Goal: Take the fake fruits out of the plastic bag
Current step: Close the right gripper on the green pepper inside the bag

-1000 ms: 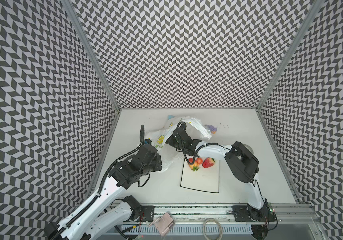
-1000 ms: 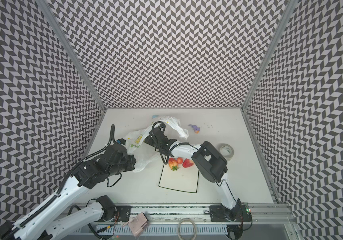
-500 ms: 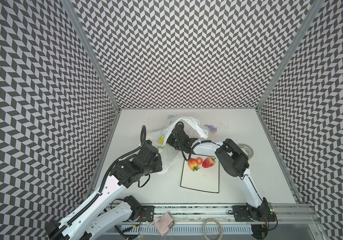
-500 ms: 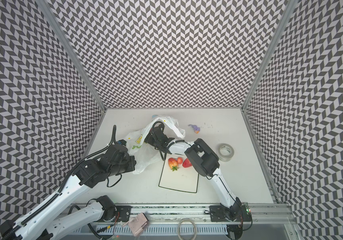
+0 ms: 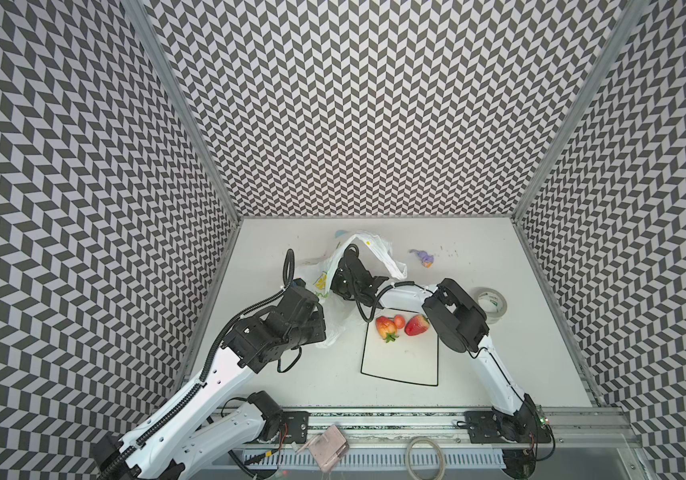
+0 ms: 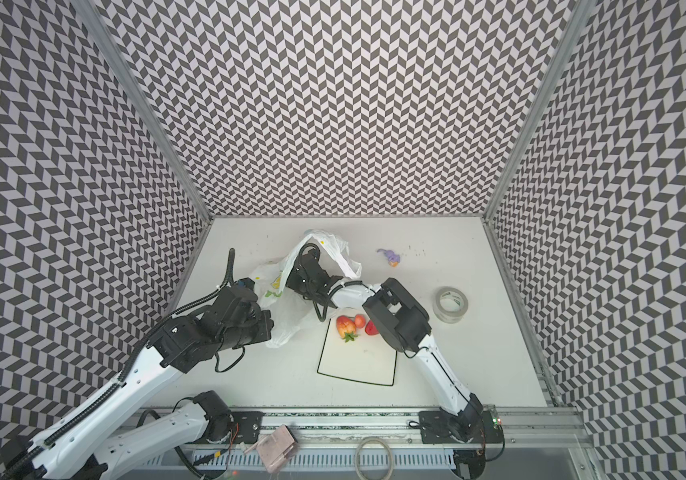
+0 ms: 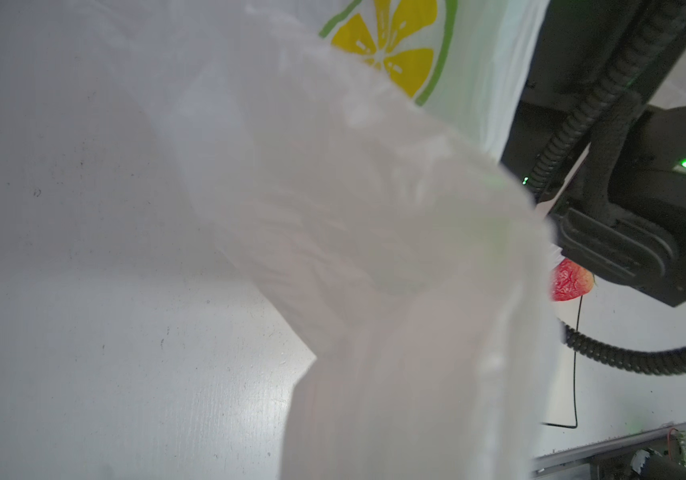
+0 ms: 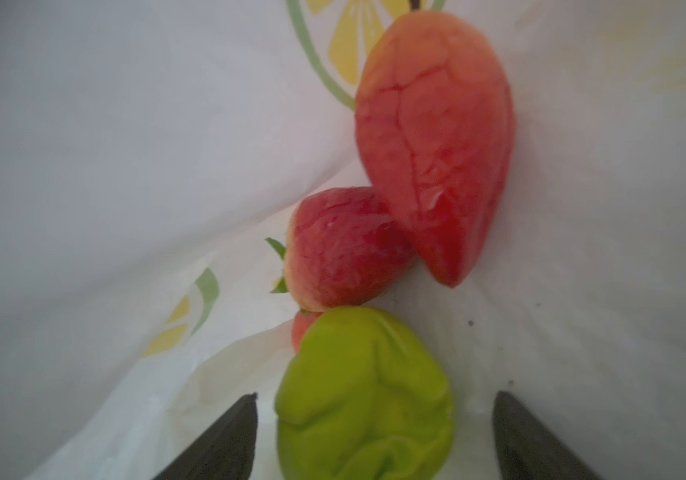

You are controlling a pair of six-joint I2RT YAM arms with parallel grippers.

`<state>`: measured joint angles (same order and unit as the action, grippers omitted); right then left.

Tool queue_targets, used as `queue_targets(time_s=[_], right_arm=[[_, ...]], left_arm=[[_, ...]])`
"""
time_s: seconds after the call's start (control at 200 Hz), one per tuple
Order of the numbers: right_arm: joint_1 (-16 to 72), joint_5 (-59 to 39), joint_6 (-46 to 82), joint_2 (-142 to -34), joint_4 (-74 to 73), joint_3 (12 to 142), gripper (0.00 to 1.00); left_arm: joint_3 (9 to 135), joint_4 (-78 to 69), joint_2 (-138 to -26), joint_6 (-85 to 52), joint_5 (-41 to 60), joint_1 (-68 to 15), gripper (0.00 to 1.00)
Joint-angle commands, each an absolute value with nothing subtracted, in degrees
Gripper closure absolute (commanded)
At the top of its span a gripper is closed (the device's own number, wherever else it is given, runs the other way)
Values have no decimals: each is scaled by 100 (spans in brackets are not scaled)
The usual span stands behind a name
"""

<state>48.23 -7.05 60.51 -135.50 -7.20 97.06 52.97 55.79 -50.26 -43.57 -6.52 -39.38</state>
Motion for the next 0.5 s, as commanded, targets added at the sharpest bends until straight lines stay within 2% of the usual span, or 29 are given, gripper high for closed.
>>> queue_targets(time_s=[0.0, 0.245, 0.496], right_arm=[[4909, -850, 5916, -13789, -692, 9962, 8], [4992, -646, 5746, -14112, 29, 10504, 9], [4992, -291, 5771, -14252, 463, 10756, 24]], left_arm=[[5457, 5619, -5033, -4388, -668, -3959, 100], [5528, 5604, -5071, -4364, -699, -3968, 100], [5582, 5727, -4977, -4434, -826, -3968, 100]])
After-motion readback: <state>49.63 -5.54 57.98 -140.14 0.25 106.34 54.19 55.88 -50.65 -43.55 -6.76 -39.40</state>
